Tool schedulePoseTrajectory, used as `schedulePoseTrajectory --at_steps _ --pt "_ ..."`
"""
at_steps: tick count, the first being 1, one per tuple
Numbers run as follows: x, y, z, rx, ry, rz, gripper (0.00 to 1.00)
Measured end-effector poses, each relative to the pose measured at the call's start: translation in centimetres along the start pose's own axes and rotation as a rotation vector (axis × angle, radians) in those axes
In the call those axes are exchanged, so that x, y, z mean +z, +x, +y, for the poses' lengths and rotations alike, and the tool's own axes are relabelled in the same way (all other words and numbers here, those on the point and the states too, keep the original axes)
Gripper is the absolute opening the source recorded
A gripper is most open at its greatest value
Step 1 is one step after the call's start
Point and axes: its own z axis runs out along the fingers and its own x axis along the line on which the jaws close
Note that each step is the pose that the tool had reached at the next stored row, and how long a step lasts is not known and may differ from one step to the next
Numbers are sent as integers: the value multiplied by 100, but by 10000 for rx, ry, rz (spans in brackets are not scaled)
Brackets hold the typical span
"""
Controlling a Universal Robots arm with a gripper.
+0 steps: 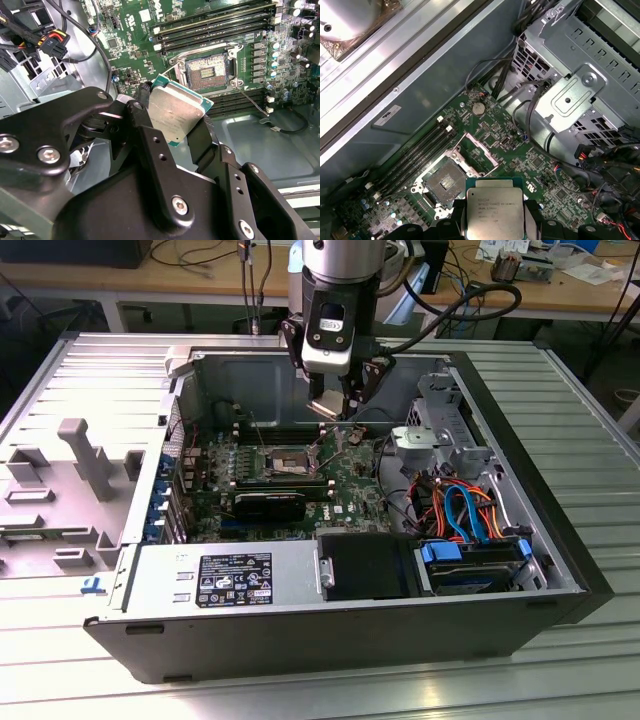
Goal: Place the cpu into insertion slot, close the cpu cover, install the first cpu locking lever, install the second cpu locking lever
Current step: 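Place the cpu into insertion slot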
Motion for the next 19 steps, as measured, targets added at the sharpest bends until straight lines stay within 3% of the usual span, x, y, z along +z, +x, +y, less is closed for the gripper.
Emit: schedulePoseTrajectory --at_steps 19 --pt "4 -6 -7 189 -4 -17 55"
